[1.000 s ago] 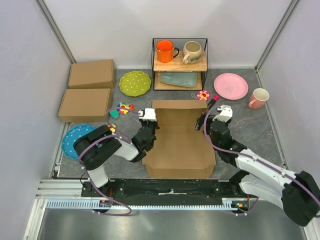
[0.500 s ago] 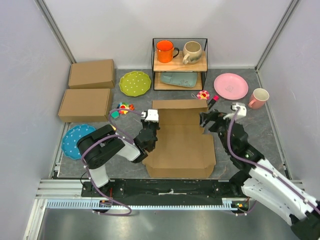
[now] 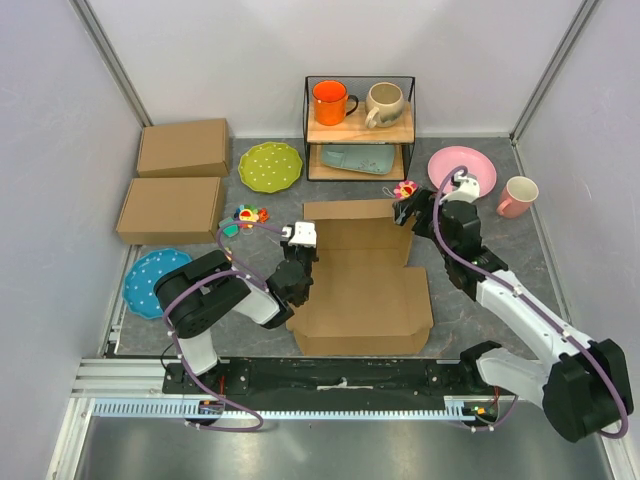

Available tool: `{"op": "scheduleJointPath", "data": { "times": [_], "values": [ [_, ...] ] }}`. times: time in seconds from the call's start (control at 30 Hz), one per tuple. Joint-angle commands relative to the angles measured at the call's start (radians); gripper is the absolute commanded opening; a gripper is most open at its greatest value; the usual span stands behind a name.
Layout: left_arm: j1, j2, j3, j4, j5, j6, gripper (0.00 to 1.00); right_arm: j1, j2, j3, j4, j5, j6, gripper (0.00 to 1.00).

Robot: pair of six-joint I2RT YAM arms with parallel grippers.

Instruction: Fold the paper box

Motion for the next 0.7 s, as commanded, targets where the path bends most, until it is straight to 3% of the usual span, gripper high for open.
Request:
{"op": "scheduleJointPath", "data": {
  "times": [0.0, 0.43, 0.53, 0.63, 0.67],
  "values": [
    [-0.005, 0.026, -0.033, 0.222, -0.05, 0.075, 0.02, -0.004, 0.029, -0.01, 0.09, -0.069, -0.004, 0.98],
    [-0.016, -0.045, -0.128, 0.18, 0.039, -0.005, 0.03, -0.033, 0.084, -0.177, 0.208, -0.104, -0.002, 0.88],
    [-0.023, -0.108, -0.15, 0.099, 0.04, -0.034, 0.11, -0.033, 0.078, -0.197, 0.213, -0.103, -0.002, 0.87],
    [-0.028, -0.213, -0.171, -0.047, 0.089, -0.095, 0.34, -0.033, 0.069, -0.206, 0.21, -0.095, -0.006, 0.86],
    [-0.028, -0.241, -0.18, -0.089, 0.106, -0.121, 0.49, -0.033, 0.061, -0.209, 0.207, -0.092, -0.004, 0.86]
  ]
}}
